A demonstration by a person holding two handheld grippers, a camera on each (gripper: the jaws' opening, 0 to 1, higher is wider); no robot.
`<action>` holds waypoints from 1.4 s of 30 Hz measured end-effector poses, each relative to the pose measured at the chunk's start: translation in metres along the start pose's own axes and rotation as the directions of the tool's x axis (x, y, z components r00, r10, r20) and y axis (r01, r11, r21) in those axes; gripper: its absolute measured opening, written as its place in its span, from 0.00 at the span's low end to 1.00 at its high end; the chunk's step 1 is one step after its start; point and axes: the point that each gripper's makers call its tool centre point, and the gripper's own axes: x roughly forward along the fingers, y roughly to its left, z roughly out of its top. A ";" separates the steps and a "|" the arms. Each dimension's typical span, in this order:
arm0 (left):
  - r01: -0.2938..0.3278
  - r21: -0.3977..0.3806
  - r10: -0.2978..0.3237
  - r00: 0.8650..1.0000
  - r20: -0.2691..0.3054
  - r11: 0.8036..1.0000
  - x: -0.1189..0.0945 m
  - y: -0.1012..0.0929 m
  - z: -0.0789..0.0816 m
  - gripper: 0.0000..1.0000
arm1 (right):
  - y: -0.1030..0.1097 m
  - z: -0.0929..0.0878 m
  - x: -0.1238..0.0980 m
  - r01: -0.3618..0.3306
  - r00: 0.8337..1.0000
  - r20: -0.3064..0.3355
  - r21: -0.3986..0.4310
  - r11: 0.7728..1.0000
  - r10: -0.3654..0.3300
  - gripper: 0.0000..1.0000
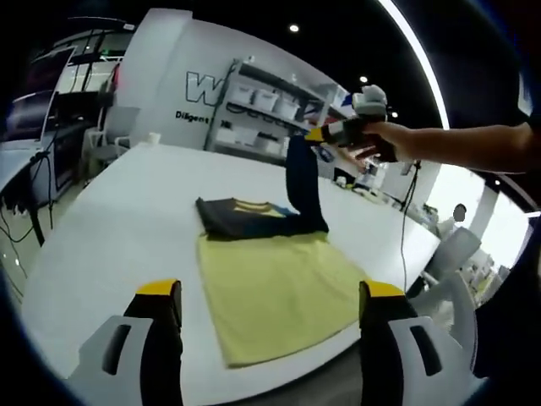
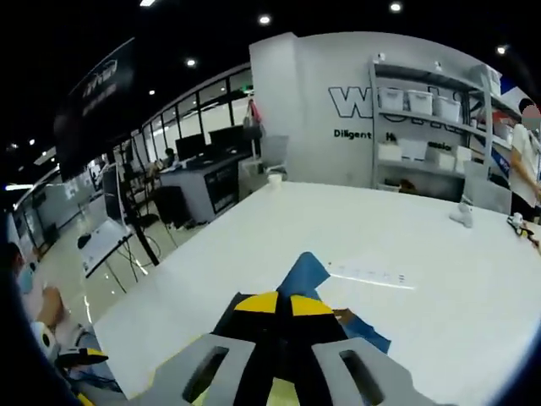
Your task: Fold the garment on the visible template until the final outline fits inside the template.
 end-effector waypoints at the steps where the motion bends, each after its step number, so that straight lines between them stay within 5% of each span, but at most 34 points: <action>1: 0.002 -0.002 -0.002 1.000 0.001 1.000 0.000 0.000 0.000 0.84 | 0.003 -0.003 0.004 0.000 1.000 -0.008 0.009 1.000 0.000 0.00; 12: 0.027 0.019 -0.027 1.000 0.006 0.999 -0.001 -0.007 0.001 0.85 | 0.024 -0.023 0.036 -0.005 0.997 -0.071 0.040 0.999 0.008 0.00; 19: 0.044 0.039 -0.044 0.999 -0.021 0.998 0.001 -0.010 -0.004 0.85 | 0.034 -0.055 0.052 -0.006 0.991 -0.130 0.066 0.998 0.014 0.00; 42: -0.042 0.035 0.043 0.998 -0.040 0.999 0.000 0.002 -0.008 0.83 | 0.075 -0.132 0.128 -0.106 0.946 -0.299 0.091 0.990 0.129 0.00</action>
